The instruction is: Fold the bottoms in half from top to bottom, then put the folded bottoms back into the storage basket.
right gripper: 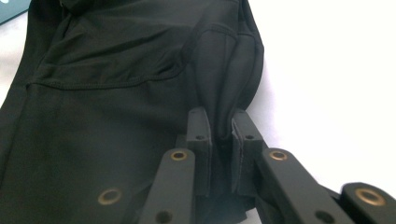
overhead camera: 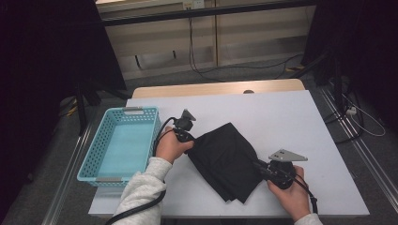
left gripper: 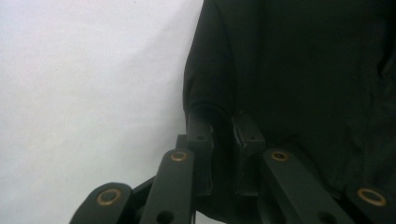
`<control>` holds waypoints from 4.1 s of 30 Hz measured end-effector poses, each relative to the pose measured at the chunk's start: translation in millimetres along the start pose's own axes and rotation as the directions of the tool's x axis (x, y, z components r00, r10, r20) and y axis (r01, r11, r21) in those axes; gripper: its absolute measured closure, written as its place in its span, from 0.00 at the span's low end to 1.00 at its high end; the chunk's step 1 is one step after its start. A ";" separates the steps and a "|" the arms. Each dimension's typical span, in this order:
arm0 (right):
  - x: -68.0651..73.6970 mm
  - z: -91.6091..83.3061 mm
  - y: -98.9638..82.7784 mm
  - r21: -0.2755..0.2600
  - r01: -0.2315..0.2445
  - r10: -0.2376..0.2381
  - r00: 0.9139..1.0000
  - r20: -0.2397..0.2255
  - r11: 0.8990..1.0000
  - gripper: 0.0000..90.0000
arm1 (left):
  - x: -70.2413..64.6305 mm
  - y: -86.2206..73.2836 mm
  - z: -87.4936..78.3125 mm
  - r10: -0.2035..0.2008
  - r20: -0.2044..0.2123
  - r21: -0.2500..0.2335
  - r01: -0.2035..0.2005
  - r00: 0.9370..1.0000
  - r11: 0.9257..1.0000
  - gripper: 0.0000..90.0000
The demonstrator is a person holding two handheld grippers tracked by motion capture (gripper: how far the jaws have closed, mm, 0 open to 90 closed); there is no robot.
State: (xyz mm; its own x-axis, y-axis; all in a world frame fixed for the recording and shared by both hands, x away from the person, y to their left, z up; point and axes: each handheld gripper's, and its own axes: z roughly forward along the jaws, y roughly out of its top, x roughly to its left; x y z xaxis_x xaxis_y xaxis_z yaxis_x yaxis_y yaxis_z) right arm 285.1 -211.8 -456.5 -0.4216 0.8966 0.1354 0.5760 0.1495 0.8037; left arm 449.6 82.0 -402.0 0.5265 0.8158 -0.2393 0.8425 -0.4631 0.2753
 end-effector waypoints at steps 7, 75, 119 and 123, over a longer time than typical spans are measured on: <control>3.3 -0.5 2.6 -0.022 0.005 -0.005 1.000 -0.004 1.000 0.90 | -0.4 3.3 -7.6 0.001 -0.010 0.031 -0.001 1.000 1.000 0.89; 41.0 -1.1 21.4 -0.151 0.042 -0.049 0.998 -0.045 0.988 0.90 | -4.4 31.5 -78.6 0.038 -0.043 0.161 -0.030 0.998 0.987 0.89; 63.5 3.7 41.6 -0.256 0.065 -0.081 0.995 -0.051 0.964 0.90 | 1.4 42.3 -131.1 0.028 -0.107 0.163 -0.010 0.994 0.987 0.90; 68.0 4.3 44.0 -0.265 0.065 -0.083 0.995 -0.057 0.962 0.90 | 3.1 43.6 -135.4 0.013 -0.108 0.153 0.004 0.994 0.988 0.90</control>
State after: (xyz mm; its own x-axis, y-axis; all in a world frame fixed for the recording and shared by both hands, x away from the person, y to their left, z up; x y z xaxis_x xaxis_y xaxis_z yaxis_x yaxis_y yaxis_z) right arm 284.8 -142.5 -414.4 -0.5071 0.8560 0.1007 0.3410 0.0919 0.9355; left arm 472.6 111.3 -264.7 0.5217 0.8426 -0.1339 0.8522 -0.5072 0.1286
